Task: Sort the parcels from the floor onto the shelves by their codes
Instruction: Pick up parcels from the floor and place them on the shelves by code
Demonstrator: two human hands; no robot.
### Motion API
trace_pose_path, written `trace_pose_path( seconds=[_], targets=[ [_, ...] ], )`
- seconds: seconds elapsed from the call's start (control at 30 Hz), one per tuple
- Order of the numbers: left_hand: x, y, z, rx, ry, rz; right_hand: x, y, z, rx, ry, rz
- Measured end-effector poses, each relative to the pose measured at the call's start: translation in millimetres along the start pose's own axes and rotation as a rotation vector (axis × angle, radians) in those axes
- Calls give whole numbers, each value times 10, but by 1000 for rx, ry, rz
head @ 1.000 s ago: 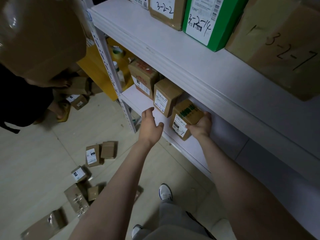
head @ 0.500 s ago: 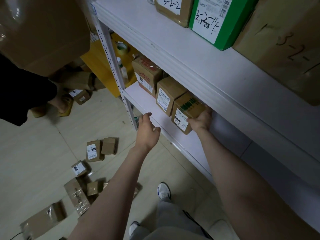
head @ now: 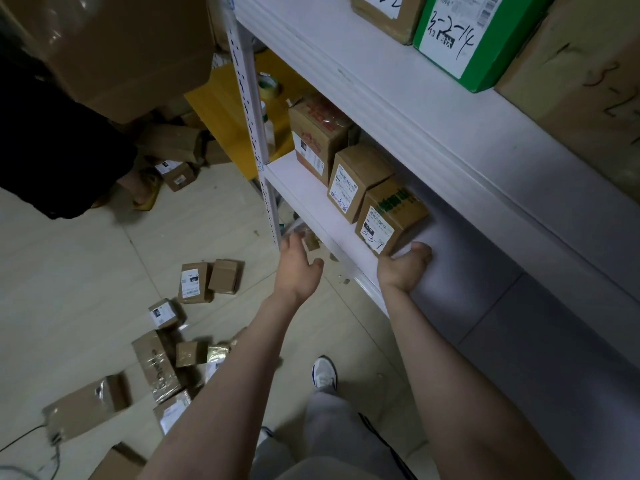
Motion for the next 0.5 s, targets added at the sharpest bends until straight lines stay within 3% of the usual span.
trace_pose_path(
  seconds=[0.3,0.5],
  targets=[
    [-359,-481,-728,-84,-77,102,748,-762,-175,-172,-71,-245],
    [-821,-1034,-1628,-281,-101,194,1488,-1454,-151,-246,-230,-536]
  ],
)
Point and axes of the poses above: each hand's wrist, its own y-axis towards the middle knuckle, its own x-axis out of the palm, z = x × y, the point moved 9 cm from there along y, towards the middle knuckle, and after that the axes turned 9 degrees about -z, right-handed, at the moved point
